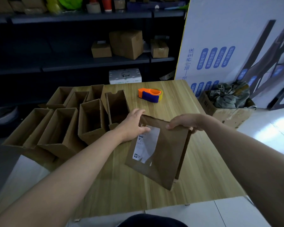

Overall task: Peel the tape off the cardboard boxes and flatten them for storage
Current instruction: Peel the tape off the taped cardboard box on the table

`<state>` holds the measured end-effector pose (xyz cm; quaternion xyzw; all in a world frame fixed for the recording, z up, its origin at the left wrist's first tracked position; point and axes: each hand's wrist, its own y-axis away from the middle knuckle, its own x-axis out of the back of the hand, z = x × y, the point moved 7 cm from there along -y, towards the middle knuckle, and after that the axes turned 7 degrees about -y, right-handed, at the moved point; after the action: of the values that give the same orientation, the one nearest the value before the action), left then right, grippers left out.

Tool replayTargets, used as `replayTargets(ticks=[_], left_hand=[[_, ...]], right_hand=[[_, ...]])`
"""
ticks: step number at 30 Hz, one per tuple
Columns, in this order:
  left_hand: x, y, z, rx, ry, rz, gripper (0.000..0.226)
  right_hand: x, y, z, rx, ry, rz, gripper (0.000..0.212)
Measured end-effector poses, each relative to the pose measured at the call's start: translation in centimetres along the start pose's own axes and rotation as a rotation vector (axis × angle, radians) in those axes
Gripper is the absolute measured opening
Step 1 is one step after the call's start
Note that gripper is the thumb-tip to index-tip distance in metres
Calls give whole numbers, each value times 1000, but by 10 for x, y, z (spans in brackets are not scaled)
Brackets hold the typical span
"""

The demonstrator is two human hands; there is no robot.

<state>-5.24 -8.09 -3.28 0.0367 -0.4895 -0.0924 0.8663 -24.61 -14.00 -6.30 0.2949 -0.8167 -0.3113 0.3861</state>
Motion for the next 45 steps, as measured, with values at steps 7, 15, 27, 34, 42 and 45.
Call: replayTargets(ticks=[7, 15, 27, 34, 42, 45], left_hand=[[-7, 0, -20, 135, 274, -145, 114], [-12, 2, -25, 150, 482, -310, 118], [-36, -11, 6, 155, -173, -197, 126], [-46, 5, -29, 203, 146, -284, 85], [-40, 3, -39, 303, 85, -41, 62], [-37, 2, -39, 327, 106, 17, 55]], right_hand=[[-18, 4, 2, 163, -293, -191, 92], [-30, 7, 5, 201, -301, -276, 111], [-37, -3, -34, 360, 355, 30, 135], [-33, -9, -6, 270, 447, 182, 84], [-36, -20, -4, 136, -134, 232, 37], [-27, -15, -5, 224, -278, 168, 29]])
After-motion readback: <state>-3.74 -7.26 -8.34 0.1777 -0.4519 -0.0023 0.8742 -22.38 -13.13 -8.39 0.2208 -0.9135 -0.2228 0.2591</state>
